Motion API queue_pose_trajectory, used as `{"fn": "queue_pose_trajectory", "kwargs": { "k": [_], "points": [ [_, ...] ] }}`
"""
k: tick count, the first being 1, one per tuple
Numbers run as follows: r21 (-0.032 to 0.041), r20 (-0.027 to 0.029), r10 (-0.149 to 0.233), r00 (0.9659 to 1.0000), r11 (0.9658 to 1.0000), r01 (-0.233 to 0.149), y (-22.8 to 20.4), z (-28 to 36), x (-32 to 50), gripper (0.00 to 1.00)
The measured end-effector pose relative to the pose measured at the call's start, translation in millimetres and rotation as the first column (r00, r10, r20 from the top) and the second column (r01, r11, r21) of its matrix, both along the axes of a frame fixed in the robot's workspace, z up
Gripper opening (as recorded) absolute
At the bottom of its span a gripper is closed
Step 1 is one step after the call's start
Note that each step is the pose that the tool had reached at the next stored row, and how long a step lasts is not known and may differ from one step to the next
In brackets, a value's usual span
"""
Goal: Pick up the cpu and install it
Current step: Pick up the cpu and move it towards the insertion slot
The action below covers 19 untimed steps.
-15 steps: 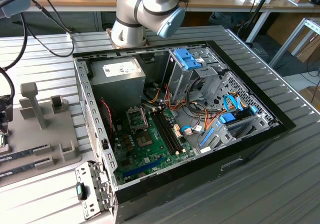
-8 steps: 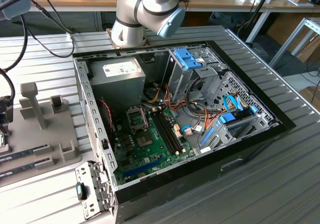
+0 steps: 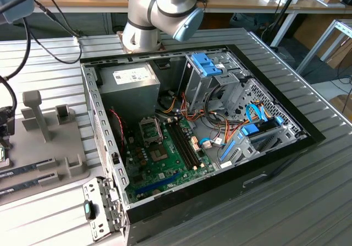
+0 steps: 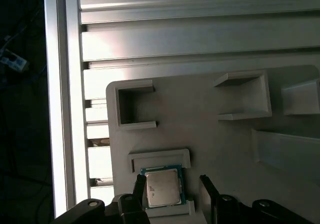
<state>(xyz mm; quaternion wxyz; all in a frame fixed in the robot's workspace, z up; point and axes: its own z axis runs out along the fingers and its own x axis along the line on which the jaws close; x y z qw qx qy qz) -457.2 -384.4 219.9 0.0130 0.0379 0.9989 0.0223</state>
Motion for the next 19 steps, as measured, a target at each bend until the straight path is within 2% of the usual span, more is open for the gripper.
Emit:
{"fn": "queue_pose_trajectory", "kwargs": {
  "k": [19],
  "points": [
    [0.0001, 0.0001, 0.0, 1.0, 1.0, 0.0, 0.0, -6.2, -0.5, 0.54]
  ]
}}
